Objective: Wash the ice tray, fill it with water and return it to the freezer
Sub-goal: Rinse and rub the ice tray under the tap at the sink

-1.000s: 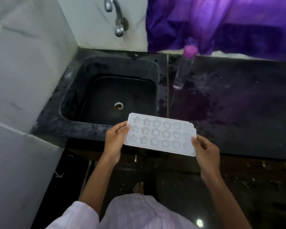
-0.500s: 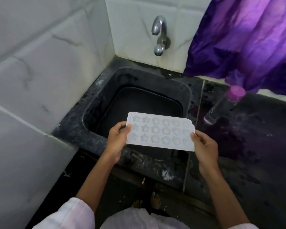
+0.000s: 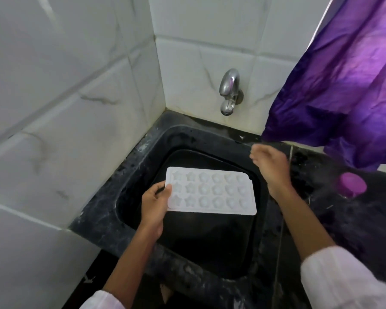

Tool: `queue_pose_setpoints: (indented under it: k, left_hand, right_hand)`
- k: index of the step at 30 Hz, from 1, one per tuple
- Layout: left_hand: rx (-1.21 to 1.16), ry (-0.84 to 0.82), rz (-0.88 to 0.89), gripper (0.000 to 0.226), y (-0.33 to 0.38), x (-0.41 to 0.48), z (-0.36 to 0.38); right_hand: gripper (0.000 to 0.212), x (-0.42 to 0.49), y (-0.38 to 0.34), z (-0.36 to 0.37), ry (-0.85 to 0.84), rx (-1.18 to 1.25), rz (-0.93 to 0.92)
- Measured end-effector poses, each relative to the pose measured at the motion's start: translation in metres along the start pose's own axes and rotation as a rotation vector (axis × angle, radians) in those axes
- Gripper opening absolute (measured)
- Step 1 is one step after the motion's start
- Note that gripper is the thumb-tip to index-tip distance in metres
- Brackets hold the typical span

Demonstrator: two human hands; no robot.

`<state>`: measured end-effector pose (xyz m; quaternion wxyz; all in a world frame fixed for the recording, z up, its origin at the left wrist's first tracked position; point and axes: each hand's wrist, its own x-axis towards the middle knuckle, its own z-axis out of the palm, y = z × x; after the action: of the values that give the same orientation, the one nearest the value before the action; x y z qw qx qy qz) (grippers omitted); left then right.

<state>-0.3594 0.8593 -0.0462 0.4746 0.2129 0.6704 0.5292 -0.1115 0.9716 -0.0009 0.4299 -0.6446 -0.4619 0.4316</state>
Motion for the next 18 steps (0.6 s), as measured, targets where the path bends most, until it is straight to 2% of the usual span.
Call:
queue_pose_setpoints:
  k: [5,9,18]
  left_hand:
    - [0.012,0.001,0.026,0.014,0.014,0.038,0.001]
    - [0.014,-0.011,0.033,0.015,0.027,0.067,0.0]
    - [0.011,-0.017,0.024,0.017,0.045,0.113,-0.015]
  right_hand:
    - [0.018,0.082,-0.034,0.053,-0.067,0.232,0.177]
    - [0.047,0.132,-0.047,0.085,-0.076,0.264,0.301]
    - [0.024,0.17,-0.064,0.107,-0.033,0.475,0.357]
